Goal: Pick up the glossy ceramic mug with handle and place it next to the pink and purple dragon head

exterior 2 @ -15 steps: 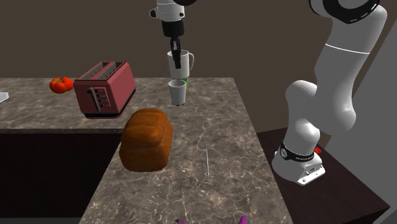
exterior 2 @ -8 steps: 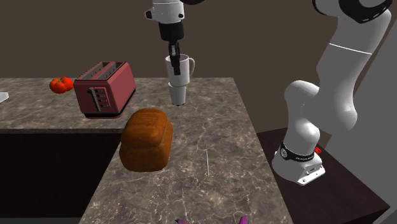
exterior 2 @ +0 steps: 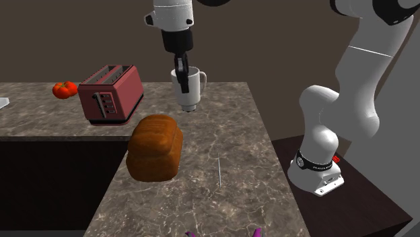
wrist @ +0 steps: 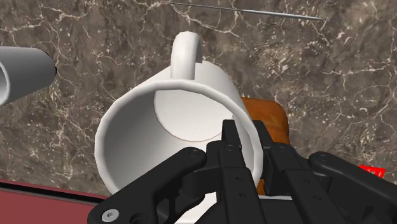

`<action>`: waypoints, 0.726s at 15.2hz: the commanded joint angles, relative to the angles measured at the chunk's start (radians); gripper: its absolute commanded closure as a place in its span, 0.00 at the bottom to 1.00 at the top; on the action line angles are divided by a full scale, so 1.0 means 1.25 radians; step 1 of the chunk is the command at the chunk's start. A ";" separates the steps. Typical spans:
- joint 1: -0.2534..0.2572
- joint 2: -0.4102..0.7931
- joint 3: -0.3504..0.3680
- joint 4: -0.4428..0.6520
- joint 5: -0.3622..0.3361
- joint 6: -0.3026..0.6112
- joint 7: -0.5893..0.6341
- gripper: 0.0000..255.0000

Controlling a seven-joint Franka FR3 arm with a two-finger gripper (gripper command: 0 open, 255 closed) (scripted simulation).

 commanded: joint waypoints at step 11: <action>0.097 0.068 0.133 0.069 0.046 -0.017 0.222 1.00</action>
